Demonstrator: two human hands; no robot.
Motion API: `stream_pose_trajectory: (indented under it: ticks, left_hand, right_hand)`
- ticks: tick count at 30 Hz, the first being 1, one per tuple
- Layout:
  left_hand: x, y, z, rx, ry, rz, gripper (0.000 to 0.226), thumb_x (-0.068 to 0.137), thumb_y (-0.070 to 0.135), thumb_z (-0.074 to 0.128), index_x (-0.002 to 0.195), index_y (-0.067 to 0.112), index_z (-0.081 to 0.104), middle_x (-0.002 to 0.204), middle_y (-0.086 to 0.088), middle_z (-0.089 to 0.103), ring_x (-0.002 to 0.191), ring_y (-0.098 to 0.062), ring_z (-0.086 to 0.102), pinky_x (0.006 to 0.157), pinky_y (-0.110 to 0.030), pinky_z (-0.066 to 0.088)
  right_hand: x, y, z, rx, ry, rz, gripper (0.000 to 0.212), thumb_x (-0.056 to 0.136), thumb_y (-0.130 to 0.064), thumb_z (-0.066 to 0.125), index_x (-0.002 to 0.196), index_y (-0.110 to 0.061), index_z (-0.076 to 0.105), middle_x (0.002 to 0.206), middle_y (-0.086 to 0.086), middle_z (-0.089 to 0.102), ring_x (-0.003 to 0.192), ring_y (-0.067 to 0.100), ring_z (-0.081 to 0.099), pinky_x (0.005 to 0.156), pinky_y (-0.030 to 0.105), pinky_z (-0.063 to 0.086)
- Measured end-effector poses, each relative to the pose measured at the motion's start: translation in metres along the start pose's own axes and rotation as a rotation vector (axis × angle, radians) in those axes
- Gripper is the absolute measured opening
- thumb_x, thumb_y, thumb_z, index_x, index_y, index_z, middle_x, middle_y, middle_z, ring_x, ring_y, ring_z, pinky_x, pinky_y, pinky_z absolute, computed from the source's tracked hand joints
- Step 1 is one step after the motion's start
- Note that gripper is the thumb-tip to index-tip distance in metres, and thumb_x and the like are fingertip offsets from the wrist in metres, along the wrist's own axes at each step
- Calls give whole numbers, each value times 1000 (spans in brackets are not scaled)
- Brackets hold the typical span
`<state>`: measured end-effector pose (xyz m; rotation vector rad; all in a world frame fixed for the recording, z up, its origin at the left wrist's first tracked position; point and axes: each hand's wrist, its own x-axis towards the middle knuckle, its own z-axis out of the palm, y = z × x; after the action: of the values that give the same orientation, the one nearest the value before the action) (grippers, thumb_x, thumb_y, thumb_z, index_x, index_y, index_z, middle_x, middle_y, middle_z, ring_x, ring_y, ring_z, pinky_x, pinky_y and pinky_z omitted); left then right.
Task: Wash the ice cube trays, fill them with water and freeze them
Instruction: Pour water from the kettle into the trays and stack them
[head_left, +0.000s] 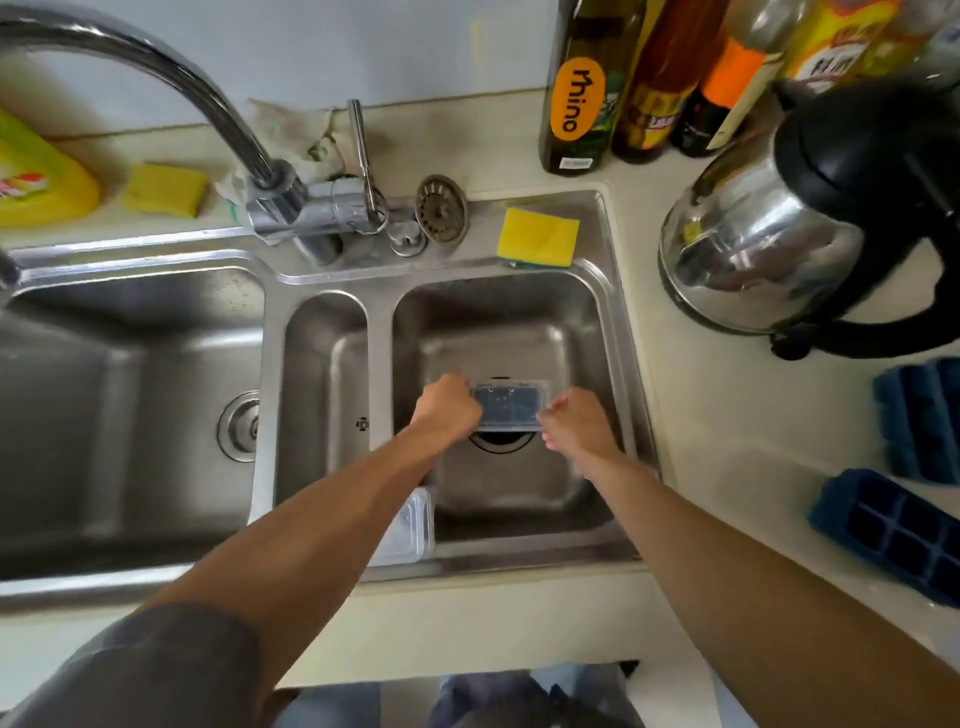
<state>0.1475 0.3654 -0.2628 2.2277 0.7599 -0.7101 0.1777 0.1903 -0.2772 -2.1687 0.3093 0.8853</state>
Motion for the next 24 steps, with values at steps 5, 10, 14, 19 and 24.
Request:
stream_pose_trajectory:
  ticks: [5, 10, 14, 19, 24]
  left_hand:
    - [26, -8, 20, 55, -30, -26, 30, 93, 10, 63, 123, 5, 60, 114, -16, 66, 103, -31, 65, 89, -39, 57]
    - [36, -15, 24, 58, 4, -33, 27, 93, 8, 60, 120, 8, 59, 113, -15, 64, 95, -28, 61, 82, -37, 54]
    - [40, -16, 20, 5, -2, -83, 24, 93, 5, 61, 118, 6, 61, 111, -16, 65, 96, -29, 66, 86, -41, 59]
    - [45, -17, 22, -36, -10, -122, 18, 95, 7, 60, 111, 0, 65, 104, -19, 69, 90, -33, 70, 78, -41, 61]
    - [51, -18, 26, -43, -28, -143, 19, 95, 5, 57, 112, 0, 66, 107, -20, 67, 93, -37, 69, 85, -47, 61]
  right_hand:
    - [22, 6, 16, -52, -39, 55, 14, 98, -8, 64, 102, 3, 71, 92, 17, 68, 82, 26, 68, 72, 34, 59]
    - [28, 7, 21, -110, -22, 63, 19, 100, -9, 63, 114, -1, 70, 109, 15, 70, 101, 26, 68, 65, 21, 45]
    - [33, 4, 23, -97, -8, 80, 20, 101, -12, 61, 117, -2, 69, 112, 15, 70, 95, 23, 66, 57, 19, 42]
    - [41, 8, 27, -80, 24, 100, 25, 105, -20, 54, 115, -2, 68, 109, 16, 70, 99, 30, 68, 75, 36, 55]
    - [42, 14, 34, -125, 64, 67, 30, 106, -21, 49, 106, 0, 70, 101, 19, 69, 87, 31, 65, 66, 35, 50]
